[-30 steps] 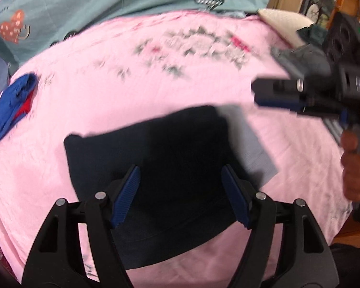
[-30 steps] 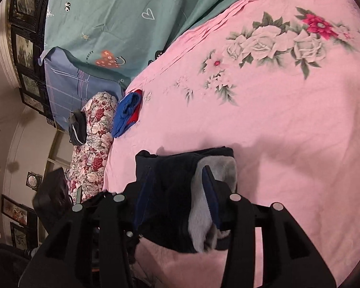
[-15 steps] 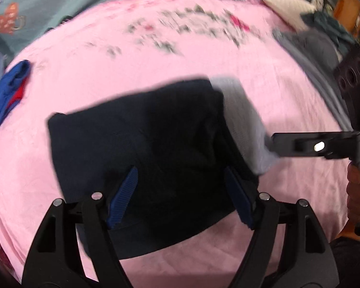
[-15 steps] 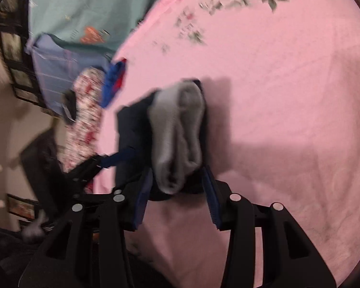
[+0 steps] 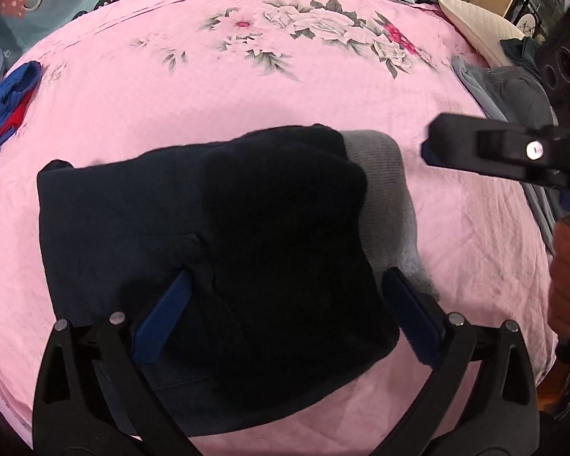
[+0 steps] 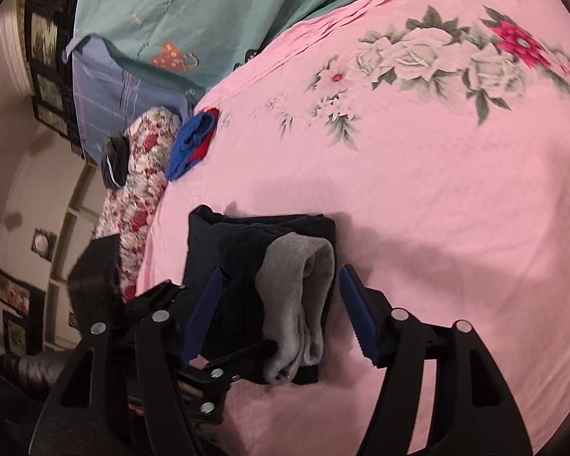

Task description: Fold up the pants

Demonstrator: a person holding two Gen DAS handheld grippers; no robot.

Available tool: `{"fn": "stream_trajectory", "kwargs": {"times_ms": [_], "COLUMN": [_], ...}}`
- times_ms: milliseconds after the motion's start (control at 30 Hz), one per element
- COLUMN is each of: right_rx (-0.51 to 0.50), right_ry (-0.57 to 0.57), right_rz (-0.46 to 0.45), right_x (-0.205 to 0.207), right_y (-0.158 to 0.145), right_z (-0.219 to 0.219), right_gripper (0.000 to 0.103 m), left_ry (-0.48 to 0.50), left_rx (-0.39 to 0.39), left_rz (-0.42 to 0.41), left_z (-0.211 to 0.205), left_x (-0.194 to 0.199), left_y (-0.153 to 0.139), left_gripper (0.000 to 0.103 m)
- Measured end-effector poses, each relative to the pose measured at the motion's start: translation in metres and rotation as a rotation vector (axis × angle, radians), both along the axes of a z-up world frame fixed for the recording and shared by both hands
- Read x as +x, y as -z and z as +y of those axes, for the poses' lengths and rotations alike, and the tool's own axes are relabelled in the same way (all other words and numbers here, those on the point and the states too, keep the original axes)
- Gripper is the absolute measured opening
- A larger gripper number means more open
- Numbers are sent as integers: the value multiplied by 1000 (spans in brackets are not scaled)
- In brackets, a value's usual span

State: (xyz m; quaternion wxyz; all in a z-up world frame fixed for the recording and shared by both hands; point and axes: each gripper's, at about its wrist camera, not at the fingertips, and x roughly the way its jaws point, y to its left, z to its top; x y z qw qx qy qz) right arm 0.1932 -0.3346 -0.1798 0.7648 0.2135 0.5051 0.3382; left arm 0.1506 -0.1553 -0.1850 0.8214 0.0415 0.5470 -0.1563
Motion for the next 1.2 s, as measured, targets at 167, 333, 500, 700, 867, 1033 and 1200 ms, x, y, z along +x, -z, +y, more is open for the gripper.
{"fn": "stream_trajectory", "kwargs": {"times_ms": [167, 333, 500, 700, 867, 1033, 1200], "right_rx": [-83, -72, 22, 75, 45, -16, -113], "right_ry": [-117, -215, -286, -343, -351, -298, -255], "right_rz": [-21, 6, 126, 154, 120, 119, 45], "right_x": [24, 51, 65, 73, 69, 64, 51], "right_y": [14, 26, 45, 48, 48, 46, 32], "right_z": [20, 25, 23, 34, 38, 39, 46], "right_gripper": [68, 71, 71, 73, 67, 48, 44], "left_ry": [-2, -4, -5, -6, -4, -2, -53], "left_rx": [7, 10, 8, 4, 1, -1, 1], "left_rz": [-6, -4, 3, 8, 9, 13, 24], "left_z": [-2, -3, -3, -2, -2, -2, 19], "left_x": [1, 2, 3, 4, 4, 5, -1], "left_y": [0, 2, 4, 5, 7, 7, -27], "left_gripper": [101, 101, 101, 101, 101, 101, 101]}}
